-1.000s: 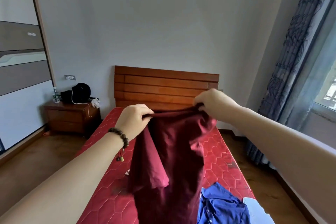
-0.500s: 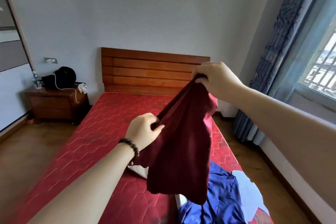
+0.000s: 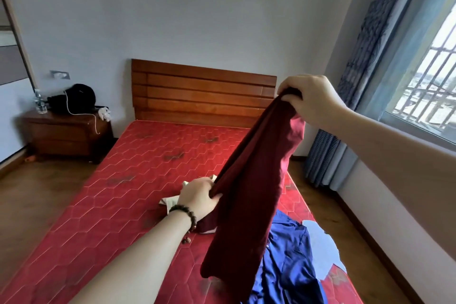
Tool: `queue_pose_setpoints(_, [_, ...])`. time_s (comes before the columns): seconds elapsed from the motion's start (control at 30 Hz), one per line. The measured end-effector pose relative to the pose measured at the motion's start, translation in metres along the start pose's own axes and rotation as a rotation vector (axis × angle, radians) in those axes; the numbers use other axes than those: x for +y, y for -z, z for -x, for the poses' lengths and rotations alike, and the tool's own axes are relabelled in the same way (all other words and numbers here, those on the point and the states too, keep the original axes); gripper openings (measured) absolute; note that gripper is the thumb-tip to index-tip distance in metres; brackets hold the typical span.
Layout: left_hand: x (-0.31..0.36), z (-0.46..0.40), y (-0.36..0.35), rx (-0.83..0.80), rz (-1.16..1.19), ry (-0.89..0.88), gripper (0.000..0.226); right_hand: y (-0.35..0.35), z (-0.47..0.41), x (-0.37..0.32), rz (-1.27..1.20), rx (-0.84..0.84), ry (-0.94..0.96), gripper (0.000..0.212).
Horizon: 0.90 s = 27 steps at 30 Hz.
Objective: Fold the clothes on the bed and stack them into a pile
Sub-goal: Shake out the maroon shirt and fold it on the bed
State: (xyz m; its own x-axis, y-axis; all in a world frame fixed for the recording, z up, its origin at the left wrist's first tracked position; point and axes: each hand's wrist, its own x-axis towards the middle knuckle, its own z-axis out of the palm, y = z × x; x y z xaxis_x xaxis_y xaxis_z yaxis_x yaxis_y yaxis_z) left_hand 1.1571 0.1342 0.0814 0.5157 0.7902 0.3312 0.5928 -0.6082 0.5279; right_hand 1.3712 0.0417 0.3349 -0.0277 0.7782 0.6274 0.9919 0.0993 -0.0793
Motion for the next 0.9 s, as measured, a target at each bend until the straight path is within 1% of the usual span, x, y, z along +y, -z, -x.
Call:
queue_pose_setpoints(0.1, [-0.005,0.014,0.028,0.08,-0.032,0.038,0.019,0.023,0.022,0.008,0.009,0.058,-0.023,0.016])
queue_pose_setpoints(0.17, [-0.008,0.024,0.054,0.15,-0.035,0.042,0.015,0.038,0.042,0.014,0.007,0.085,-0.074,0.015])
queue_pose_setpoints(0.27, [-0.005,0.043,0.092,0.239,-0.038,-0.008,0.008,0.052,0.078,0.019,0.016,0.059,-0.11,0.014])
queue_pose_setpoints(0.4, [0.015,0.082,0.13,0.328,-0.037,-0.054,0.012,0.066,0.126,0.016,-0.03,0.081,-0.187,0.015])
queue_pose_setpoints(0.5, [0.031,0.118,0.15,0.337,-0.041,-0.051,0.012,0.075,0.157,0.008,-0.078,0.099,-0.247,0.016])
queue_pose_setpoints(0.67, [0.049,0.181,0.172,0.331,-0.032,-0.038,0.008,0.089,0.189,-0.02,-0.131,0.154,-0.257,0.014])
queue_pose_setpoints(0.83, [0.045,0.229,0.199,0.34,-0.071,-0.003,0.009,0.09,0.2,-0.053,-0.18,0.186,-0.238,0.016])
queue_pose_setpoints(0.9, [0.039,0.244,0.209,0.304,-0.104,-0.004,0.009,0.086,0.202,-0.064,-0.177,0.177,-0.216,0.016])
